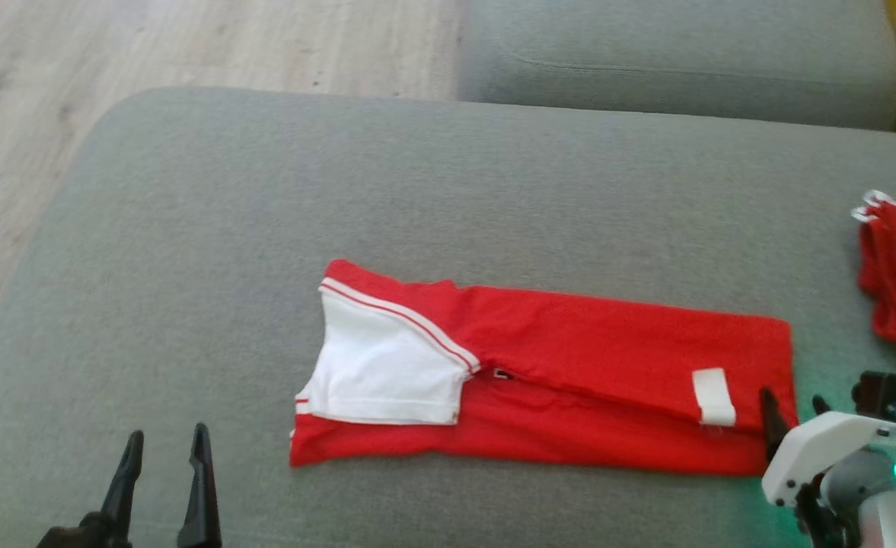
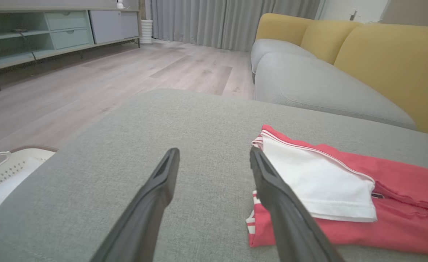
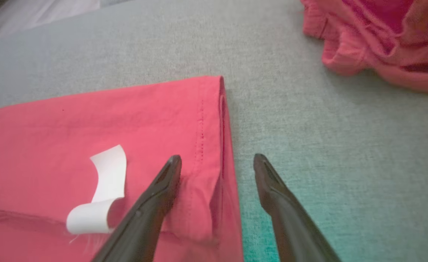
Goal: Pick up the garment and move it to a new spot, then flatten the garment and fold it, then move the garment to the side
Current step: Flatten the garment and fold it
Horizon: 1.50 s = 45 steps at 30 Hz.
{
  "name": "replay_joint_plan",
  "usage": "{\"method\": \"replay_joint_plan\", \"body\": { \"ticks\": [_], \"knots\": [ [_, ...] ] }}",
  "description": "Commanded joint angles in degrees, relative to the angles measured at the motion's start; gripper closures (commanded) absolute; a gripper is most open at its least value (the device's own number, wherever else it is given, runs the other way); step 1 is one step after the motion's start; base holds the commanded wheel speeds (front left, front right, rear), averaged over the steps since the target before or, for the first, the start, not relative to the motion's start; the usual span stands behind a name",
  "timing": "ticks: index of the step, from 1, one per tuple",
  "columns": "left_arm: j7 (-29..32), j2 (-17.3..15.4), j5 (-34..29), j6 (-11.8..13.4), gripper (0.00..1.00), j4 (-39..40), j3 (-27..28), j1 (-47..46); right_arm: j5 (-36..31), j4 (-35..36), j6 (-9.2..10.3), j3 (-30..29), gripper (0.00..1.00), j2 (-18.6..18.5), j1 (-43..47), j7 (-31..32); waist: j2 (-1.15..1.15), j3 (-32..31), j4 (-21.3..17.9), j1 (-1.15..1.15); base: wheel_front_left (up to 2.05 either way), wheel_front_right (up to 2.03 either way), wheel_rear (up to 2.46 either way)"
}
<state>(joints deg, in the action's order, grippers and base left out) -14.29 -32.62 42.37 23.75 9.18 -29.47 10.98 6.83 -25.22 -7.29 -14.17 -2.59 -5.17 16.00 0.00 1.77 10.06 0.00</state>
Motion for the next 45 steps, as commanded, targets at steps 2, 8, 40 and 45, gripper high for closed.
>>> {"method": "replay_joint_plan", "body": {
  "ticks": [2, 8, 40, 45],
  "knots": [
    [-0.5, -1.6, -0.5, 0.5, 0.0, 2.3, 2.5, -1.6, -0.7, -0.6, -0.2, 0.4, 0.0, -0.7, -2.7, 1.6, 0.0, 0.0, 1.2, 0.0, 0.0, 0.0, 0.0],
    [-0.1, -2.2, -0.8, 1.3, 0.0, 3.6, 2.4, -0.8, 0.2, -5.2, -0.2, 0.3, 0.07, -0.5, -3.4, 6.0, 0.0, -0.2, 2.1, 0.0, 0.0, 0.0, 0.0],
    [0.0, 0.6, -2.4, -0.2, 0.0, 1.5, 0.3, -3.9, 10.5, 21.5, -0.2, 0.2, 1.0, -2.6, -3.2, 19.5, 0.0, -0.7, -10.0, 0.0, 0.0, 0.0, 0.0],
    [-0.1, 0.9, -2.4, -0.4, 0.0, 0.7, 0.3, -4.0, 16.2, 26.9, -0.2, 8.2, 1.0, -1.0, -2.4, 21.4, 0.0, -1.1, -7.2, 0.0, 0.0, 0.0, 0.0]
  ]
}}
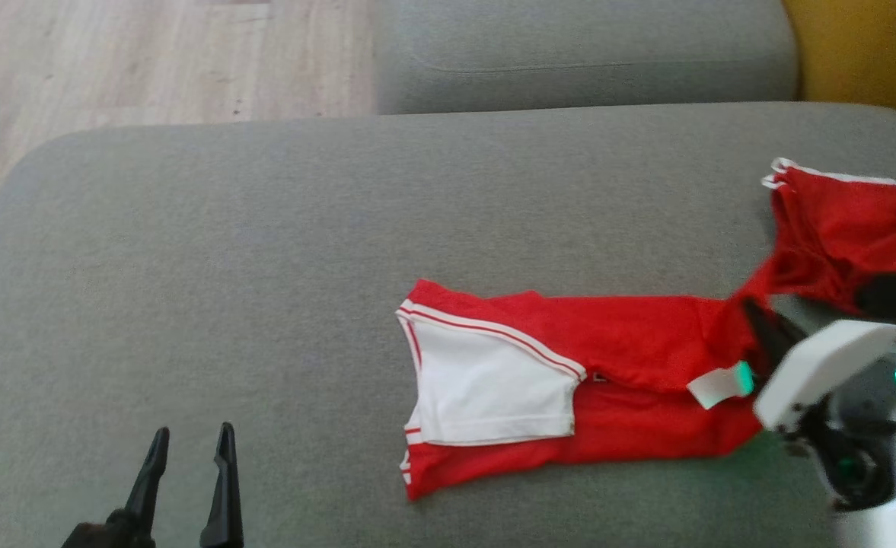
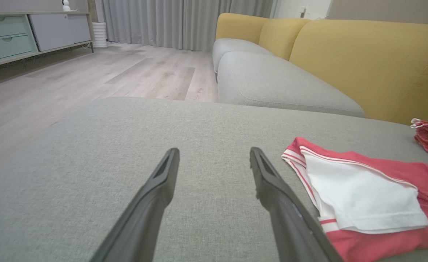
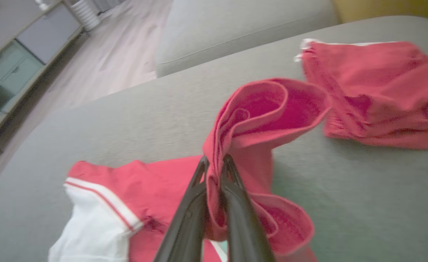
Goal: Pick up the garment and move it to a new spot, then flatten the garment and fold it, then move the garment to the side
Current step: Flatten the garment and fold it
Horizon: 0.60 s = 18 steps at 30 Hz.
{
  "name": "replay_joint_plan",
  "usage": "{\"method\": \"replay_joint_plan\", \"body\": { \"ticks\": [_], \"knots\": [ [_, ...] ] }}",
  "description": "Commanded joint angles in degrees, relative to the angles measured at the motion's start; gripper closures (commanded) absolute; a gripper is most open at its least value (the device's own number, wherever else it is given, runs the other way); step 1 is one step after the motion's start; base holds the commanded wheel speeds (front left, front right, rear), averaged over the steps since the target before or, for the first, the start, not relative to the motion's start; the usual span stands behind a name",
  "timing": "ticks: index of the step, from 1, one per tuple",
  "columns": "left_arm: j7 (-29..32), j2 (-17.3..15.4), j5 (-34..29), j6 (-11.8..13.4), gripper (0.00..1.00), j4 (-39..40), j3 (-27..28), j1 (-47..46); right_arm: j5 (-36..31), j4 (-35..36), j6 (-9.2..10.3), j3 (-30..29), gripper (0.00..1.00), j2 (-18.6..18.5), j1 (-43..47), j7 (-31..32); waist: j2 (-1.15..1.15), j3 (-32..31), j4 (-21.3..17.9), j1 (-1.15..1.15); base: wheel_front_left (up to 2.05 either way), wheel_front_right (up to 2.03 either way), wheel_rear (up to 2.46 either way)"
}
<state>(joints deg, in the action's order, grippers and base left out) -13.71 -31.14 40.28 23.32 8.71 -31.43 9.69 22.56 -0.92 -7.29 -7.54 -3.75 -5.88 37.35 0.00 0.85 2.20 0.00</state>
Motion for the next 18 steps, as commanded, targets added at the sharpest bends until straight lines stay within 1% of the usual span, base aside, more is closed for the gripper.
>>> {"method": "replay_joint_plan", "body": {
  "ticks": [1, 5, 8, 13, 15, 18],
  "knots": [
    [-0.7, -0.5, -0.3, 0.0, 0.0, 1.1, 2.3, -2.7, 1.3, 3.2, -0.2, 3.2, 1.0, 0.3, -1.7, 0.0, 0.0, -0.2, 1.2, 0.0, 0.0, 0.0, 0.0],
    [-0.6, -0.5, -0.3, -0.3, 0.0, 1.0, 2.1, -3.0, 4.8, 4.3, -0.2, 10.5, 1.0, 0.8, -1.9, -0.4, 0.0, -0.2, 3.4, 0.0, 0.0, 0.0, 0.0],
    [-0.5, -0.3, -0.4, -0.4, 0.0, 0.9, 1.8, -3.4, 9.0, 3.0, -0.2, 16.0, 1.0, 0.8, -2.4, -2.2, 0.0, 0.0, 5.1, 0.0, 0.0, 0.0, 0.0],
    [-0.3, 0.0, -0.6, -0.5, 0.0, 0.7, 1.5, -4.1, 11.7, -2.0, -0.2, 22.6, 1.0, 0.9, -4.7, -6.6, 0.0, 0.5, 7.6, 0.0, 0.0, 0.0, 0.0],
    [-0.3, 0.2, -0.7, -0.6, 0.0, 0.5, 1.2, -4.5, 13.1, -5.9, -0.2, 25.3, 1.0, 0.9, -6.5, -8.8, 0.0, 0.6, 8.8, 0.0, 0.0, 0.0, 0.0],
    [-0.2, 0.4, -0.8, -0.7, 0.0, 0.4, 1.1, -4.8, 13.5, -8.6, -0.2, 26.7, 1.0, 0.9, -7.7, -10.0, 0.0, 0.6, 9.4, 0.0, 0.0, 0.0, 0.0]
  ]
}}
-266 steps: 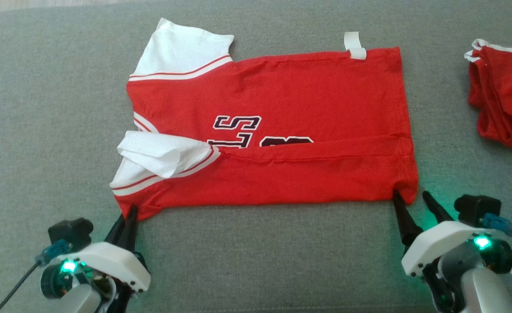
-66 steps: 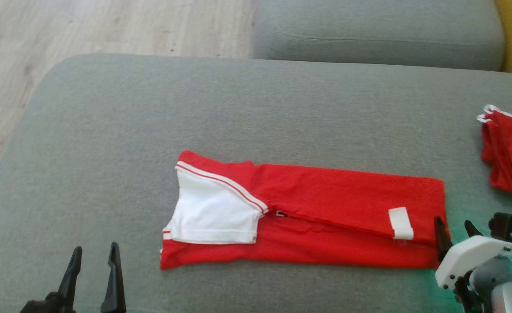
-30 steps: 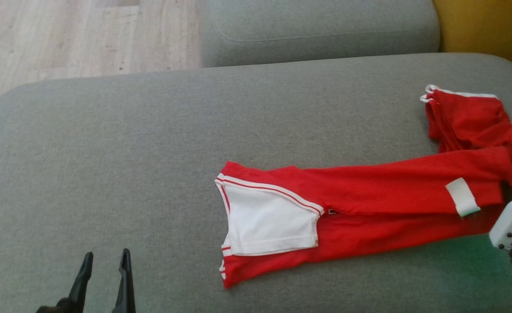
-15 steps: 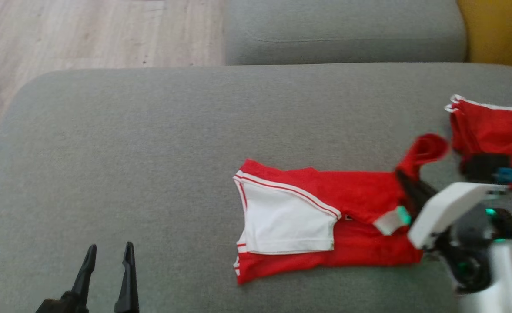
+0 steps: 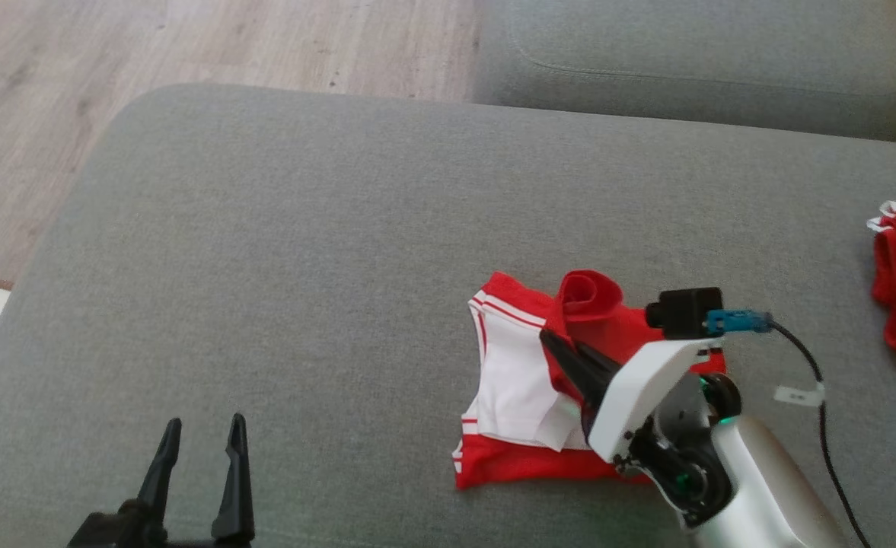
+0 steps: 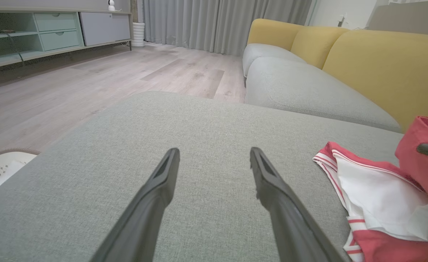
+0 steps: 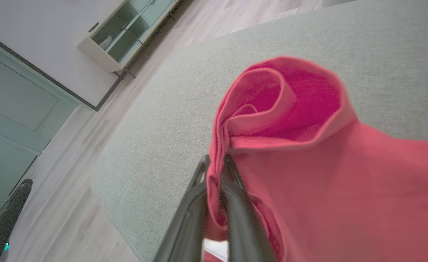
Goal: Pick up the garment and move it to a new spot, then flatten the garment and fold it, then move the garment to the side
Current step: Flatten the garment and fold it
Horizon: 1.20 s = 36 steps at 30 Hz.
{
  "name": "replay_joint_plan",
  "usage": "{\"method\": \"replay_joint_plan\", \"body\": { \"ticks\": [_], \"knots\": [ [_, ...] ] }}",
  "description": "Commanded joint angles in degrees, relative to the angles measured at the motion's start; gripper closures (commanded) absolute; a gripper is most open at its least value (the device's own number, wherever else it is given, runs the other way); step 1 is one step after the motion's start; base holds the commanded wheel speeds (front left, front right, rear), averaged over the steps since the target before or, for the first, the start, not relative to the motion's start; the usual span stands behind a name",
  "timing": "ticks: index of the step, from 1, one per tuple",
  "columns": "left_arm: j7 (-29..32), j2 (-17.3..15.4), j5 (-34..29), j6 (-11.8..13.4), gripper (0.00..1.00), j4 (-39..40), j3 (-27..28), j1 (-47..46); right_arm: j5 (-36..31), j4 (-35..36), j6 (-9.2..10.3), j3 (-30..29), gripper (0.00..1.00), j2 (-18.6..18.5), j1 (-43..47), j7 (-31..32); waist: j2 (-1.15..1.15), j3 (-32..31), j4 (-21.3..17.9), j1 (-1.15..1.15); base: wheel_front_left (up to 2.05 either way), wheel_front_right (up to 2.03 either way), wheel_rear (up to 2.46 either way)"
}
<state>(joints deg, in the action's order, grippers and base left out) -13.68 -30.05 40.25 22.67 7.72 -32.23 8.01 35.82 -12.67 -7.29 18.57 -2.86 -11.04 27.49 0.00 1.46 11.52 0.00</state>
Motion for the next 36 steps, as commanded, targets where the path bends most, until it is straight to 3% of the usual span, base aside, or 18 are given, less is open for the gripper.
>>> {"method": "replay_joint_plan", "body": {
  "ticks": [1, 5, 6, 8, 14, 17, 25, 36],
  "knots": [
    [-0.3, -0.6, -0.8, -0.1, 0.0, 1.3, 1.8, -3.2, 0.4, 1.9, -0.2, 1.2, 1.0, 0.0, -3.1, -0.7, 0.0, 0.0, 0.2, 0.0, 0.0, 0.0, 0.0],
    [-0.3, -0.3, -0.7, -0.2, 0.0, 0.9, 1.5, -3.3, 1.5, -3.2, -0.2, 3.9, 1.0, 0.0, -5.2, -2.5, 0.0, -0.1, 0.8, 0.0, 0.0, 0.0, 0.0],
    [-0.3, -0.2, -0.7, -0.2, 0.0, 0.8, 1.5, -3.3, 2.0, -4.2, -0.2, 4.5, 0.77, 0.0, -5.6, -3.1, 0.0, -0.2, 0.9, 0.0, 0.0, 0.0, 0.0],
    [-0.3, -0.1, -0.7, -0.2, 0.0, 0.6, 1.3, -3.3, 3.7, -5.8, -0.2, 6.2, 0.0, 0.0, -6.4, -4.3, 0.0, -0.3, 0.9, 0.0, 0.0, 0.0, 0.0],
    [-0.2, 0.3, -0.8, -0.3, 0.0, 0.2, 0.6, -3.5, 6.4, -8.8, -0.2, 8.8, 0.0, 0.0, -9.0, -8.6, 0.0, -0.8, 0.5, 0.0, 0.0, 0.0, 0.0],
    [-0.1, 0.6, -0.9, -0.5, 0.0, 0.0, 0.0, -3.6, 4.3, -9.1, -0.2, 7.2, 0.0, 0.0, -10.5, -12.0, 0.0, -1.0, 0.0, 0.0, 0.0, 0.0, 0.0],
    [0.1, 0.9, -1.3, -1.1, 0.0, -0.4, -0.9, -4.6, -10.9, -6.4, -0.2, -2.4, 0.0, 0.0, -9.6, -19.1, 0.0, -1.6, -1.6, 0.0, 0.0, 0.0, 0.0],
    [0.8, 1.1, -0.4, -1.9, 0.0, -2.2, -1.0, -5.5, -25.0, 5.0, -0.2, -12.3, 0.0, 0.0, 3.4, -23.4, 0.0, -4.3, -5.5, 0.0, 0.0, 0.0, 0.0]
  ]
}}
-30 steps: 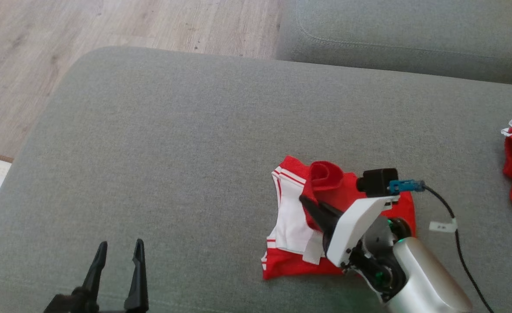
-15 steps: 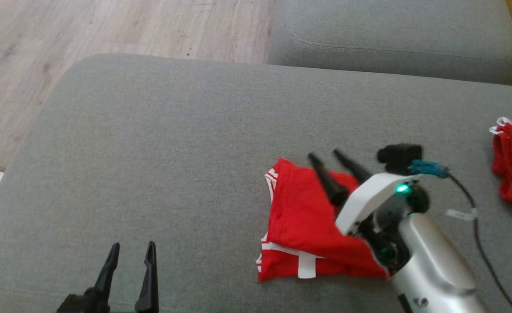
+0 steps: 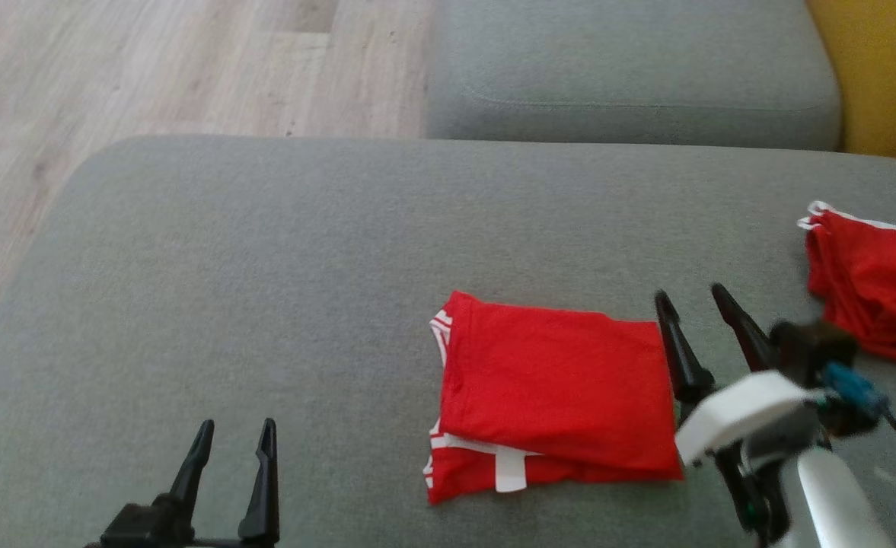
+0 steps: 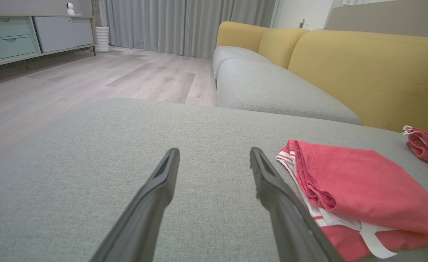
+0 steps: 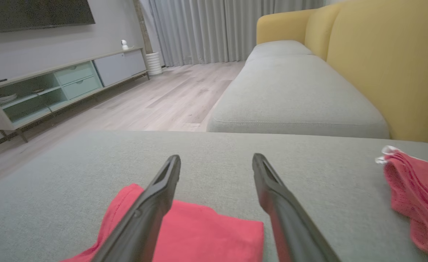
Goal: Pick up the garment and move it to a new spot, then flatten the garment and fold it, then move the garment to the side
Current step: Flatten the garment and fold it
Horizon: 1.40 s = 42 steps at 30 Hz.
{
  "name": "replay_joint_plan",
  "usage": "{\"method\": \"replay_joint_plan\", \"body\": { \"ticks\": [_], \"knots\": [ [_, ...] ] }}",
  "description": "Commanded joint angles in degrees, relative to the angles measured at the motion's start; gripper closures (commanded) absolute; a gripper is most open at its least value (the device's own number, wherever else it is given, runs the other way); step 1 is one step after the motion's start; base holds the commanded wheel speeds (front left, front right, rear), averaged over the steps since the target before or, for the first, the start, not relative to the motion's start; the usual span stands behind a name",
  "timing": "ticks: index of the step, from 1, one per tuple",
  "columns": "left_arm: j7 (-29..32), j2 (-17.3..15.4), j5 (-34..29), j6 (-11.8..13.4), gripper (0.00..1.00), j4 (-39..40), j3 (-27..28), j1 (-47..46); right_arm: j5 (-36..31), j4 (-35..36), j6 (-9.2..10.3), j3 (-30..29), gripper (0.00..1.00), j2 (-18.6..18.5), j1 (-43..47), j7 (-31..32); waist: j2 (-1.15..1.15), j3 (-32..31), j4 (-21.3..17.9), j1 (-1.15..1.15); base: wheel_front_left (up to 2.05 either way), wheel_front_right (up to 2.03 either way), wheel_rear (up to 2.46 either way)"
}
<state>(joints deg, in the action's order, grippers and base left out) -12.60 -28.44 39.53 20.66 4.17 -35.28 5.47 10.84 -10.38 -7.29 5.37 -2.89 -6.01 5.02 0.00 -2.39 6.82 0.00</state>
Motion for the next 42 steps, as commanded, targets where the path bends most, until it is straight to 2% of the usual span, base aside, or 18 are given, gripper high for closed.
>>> {"method": "replay_joint_plan", "body": {
  "ticks": [1, 4, 16, 26, 42],
  "knots": [
    [-0.4, -0.4, 0.4, 0.1, 0.0, 1.2, 2.1, -2.8, -0.2, 3.4, -0.2, 0.5, 0.0, 0.0, -0.2, -1.3, 0.0, -0.7, -1.2, 0.0, 0.0, 0.0, 0.0],
    [-0.7, 0.0, 1.1, 0.2, 0.0, 0.7, 2.6, -2.0, -2.4, 4.6, -0.2, -0.2, 0.0, 0.0, 3.6, -2.4, 0.0, -1.2, -2.4, 0.0, 0.0, 0.0, 0.0],
    [-1.7, 0.6, 2.5, -0.4, 0.0, -0.8, 4.1, 1.2, -0.5, 3.3, -0.2, -3.8, 0.0, 0.0, 11.1, -9.6, 0.0, -2.3, -3.8, 0.0, 0.0, 0.0, 0.0],
    [-1.9, 1.3, 2.8, -1.7, 0.0, -3.0, 4.2, 0.7, 0.1, -1.9, -0.2, -4.1, 0.0, 0.0, 10.0, -13.0, 0.0, -2.3, -4.0, 0.0, 0.0, 0.0, 0.0],
    [-2.1, 1.6, 2.5, -2.0, 0.0, -3.7, 4.5, 0.5, -0.3, -3.2, -0.2, -3.5, 0.0, 0.0, 9.0, -13.3, 0.0, -2.3, -3.4, 0.0, 0.0, 0.0, 0.0]
  ]
}}
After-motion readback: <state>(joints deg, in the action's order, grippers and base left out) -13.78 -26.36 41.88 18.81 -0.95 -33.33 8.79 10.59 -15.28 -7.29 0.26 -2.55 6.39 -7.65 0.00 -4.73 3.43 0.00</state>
